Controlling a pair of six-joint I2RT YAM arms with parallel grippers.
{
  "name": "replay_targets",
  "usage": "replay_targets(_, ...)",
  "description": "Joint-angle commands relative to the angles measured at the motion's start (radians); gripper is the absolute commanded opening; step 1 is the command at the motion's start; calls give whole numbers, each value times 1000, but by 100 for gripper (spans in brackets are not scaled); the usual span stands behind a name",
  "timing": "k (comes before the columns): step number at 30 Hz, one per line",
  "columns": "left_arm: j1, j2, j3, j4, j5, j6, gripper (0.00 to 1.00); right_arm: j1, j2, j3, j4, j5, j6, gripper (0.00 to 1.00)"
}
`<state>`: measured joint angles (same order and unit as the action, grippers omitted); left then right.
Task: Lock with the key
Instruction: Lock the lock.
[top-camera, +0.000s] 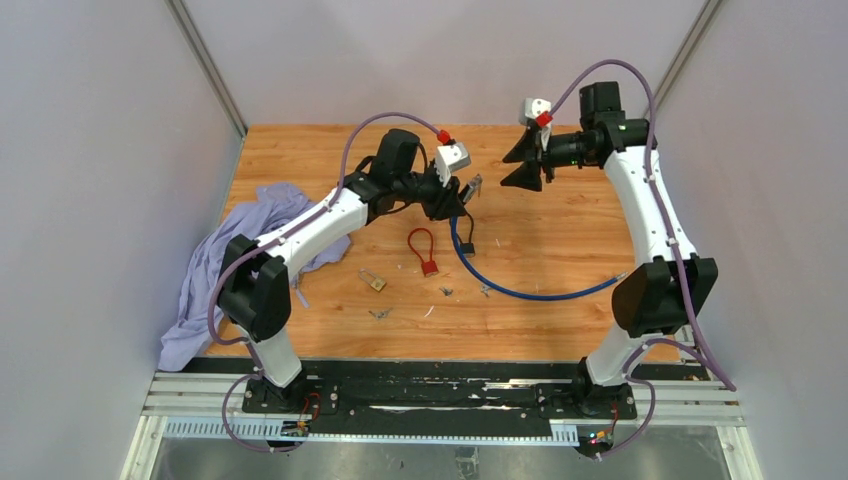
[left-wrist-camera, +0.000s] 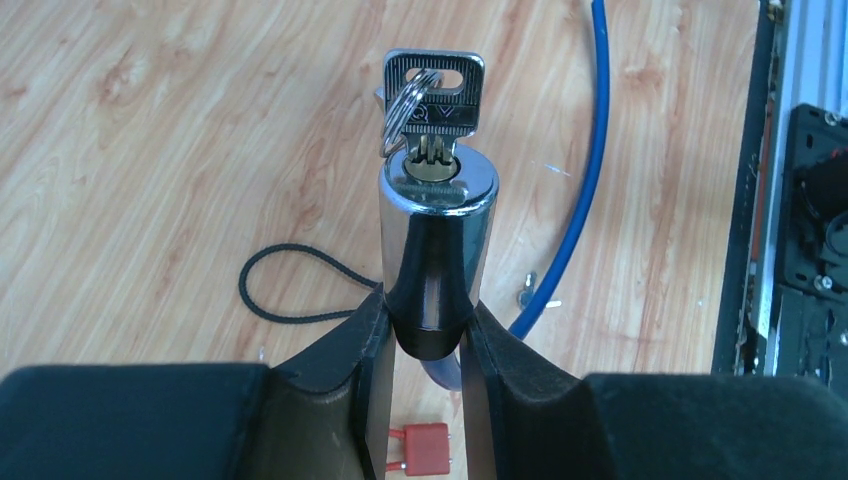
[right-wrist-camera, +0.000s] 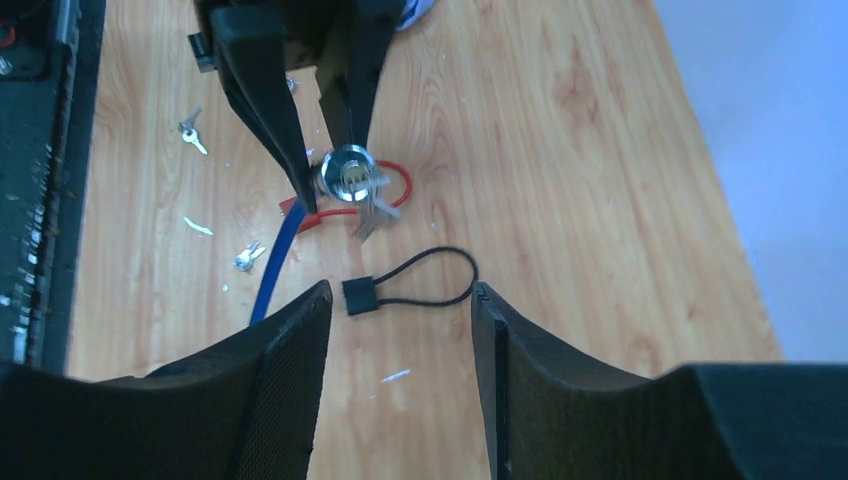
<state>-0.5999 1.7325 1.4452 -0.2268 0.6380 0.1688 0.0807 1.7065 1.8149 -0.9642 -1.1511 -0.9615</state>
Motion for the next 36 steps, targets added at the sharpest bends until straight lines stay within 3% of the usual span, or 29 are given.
replay_targets(1,-6,-31,7,-22,83,86,0,84,-17,51,-47,24,-273,52)
replay_targets(7,-6,-16,15,-22,91,71,0,186,13,144,-225,162,-545,47)
replay_targets(16,-6,1,26,-17,96,44,0,257,70,226,-381,273,-692,40)
replay_targets(24,-6,1,23,-9,98,35,0,273,102,251,-415,309,-723,38)
replay_targets(36,-8,0,19,-5,102,29,0,296,132,285,-408,333,-715,16)
